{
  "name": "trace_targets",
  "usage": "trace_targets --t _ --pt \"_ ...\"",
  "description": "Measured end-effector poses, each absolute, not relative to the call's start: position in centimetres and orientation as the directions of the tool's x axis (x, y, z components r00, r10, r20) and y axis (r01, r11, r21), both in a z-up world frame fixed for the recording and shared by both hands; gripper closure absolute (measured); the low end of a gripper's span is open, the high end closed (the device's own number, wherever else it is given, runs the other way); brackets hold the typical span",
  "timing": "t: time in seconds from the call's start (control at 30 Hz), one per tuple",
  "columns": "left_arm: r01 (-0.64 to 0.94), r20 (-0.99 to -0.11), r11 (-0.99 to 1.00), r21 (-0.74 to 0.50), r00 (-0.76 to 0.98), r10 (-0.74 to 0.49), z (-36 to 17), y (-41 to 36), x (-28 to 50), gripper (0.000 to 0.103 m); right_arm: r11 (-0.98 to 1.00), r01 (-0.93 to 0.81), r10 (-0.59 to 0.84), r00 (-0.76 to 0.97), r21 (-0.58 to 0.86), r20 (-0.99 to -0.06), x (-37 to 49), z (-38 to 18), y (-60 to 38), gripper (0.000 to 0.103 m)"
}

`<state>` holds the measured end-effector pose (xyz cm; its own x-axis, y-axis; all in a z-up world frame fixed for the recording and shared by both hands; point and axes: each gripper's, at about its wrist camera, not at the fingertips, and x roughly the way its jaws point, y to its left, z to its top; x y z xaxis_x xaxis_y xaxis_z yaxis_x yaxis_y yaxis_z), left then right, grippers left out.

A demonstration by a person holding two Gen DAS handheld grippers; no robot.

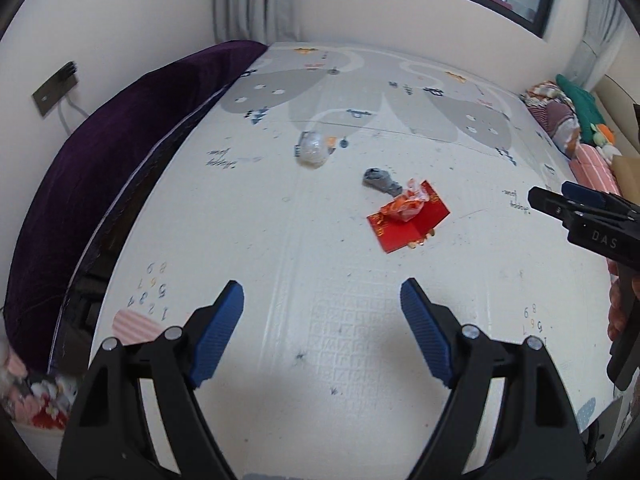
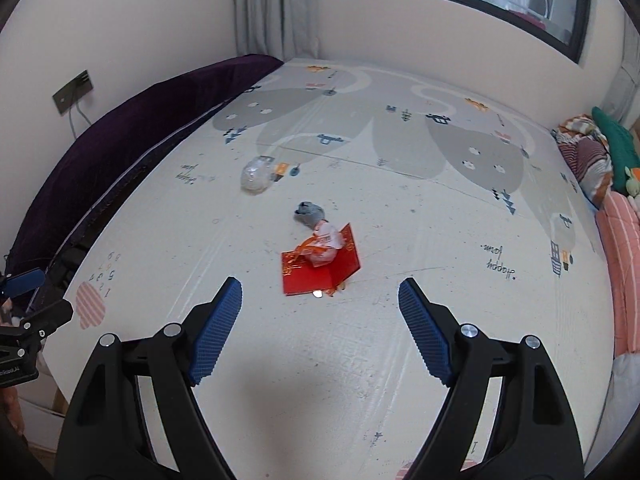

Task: Collect trash
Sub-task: 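Move both open tools back over the mat toward the red envelope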

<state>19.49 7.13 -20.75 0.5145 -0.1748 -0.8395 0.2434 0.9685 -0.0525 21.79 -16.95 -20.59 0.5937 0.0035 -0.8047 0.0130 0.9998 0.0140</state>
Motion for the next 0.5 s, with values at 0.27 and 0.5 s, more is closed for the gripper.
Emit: trace_targets --t 0.27,0.5 --pt "0.454 -0.845 0.887 -0.079 0.441 -0.301 -24.7 1.3 27.4 0.022 0.989 0.150 -0.072 0.548 0.014 -0.834 25.7 -23.3 -20.5 0.025" --pt "0.543 -0.854 0.837 -0.076 0.397 -0.336 -29.4 -3.2 31.9 0.022 0.987 0.159 -0.049 0.508 0.038 -0.860 29.6 -28.4 -23.0 0.033"
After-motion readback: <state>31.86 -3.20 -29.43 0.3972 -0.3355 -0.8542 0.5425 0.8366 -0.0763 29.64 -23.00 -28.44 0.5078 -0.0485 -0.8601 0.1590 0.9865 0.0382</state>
